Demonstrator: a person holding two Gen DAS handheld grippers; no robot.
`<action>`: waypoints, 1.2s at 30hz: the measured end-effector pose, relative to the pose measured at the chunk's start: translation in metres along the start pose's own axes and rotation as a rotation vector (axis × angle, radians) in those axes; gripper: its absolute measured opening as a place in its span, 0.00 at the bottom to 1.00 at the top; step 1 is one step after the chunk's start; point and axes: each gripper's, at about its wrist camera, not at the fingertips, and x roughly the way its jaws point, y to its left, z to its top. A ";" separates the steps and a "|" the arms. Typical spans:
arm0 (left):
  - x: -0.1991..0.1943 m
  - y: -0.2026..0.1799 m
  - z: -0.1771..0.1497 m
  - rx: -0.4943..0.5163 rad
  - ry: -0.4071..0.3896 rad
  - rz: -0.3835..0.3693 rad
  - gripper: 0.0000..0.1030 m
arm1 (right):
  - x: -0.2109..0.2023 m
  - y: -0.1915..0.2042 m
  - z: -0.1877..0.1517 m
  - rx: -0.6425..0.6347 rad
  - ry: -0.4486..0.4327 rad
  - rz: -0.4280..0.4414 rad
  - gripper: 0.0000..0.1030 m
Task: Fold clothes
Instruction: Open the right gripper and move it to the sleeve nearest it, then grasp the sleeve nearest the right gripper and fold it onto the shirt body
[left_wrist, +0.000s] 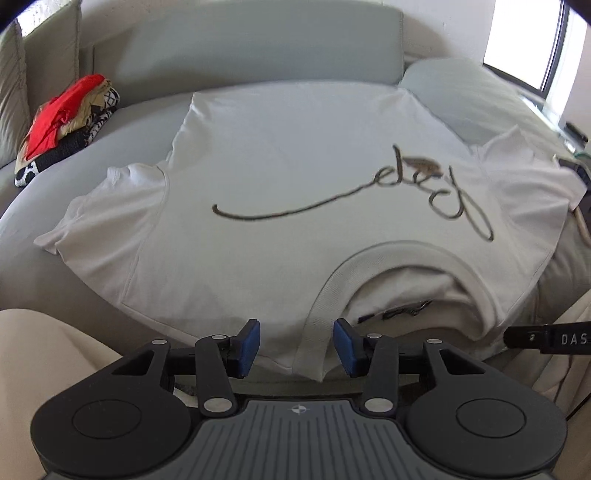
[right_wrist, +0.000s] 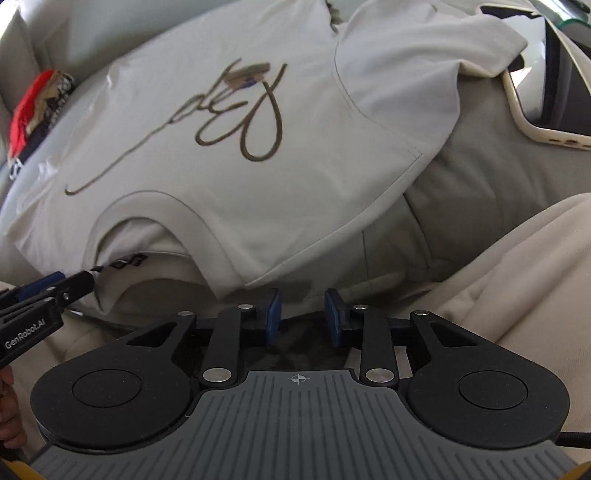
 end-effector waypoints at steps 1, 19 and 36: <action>-0.005 -0.001 0.001 0.000 -0.023 0.003 0.42 | -0.006 0.003 0.001 -0.019 -0.044 0.001 0.32; 0.018 -0.016 0.008 0.045 0.006 0.008 0.41 | 0.005 0.013 0.016 -0.135 -0.076 0.047 0.31; 0.000 -0.016 0.055 -0.066 -0.009 -0.065 0.53 | -0.070 -0.101 0.085 0.225 -0.454 -0.119 0.48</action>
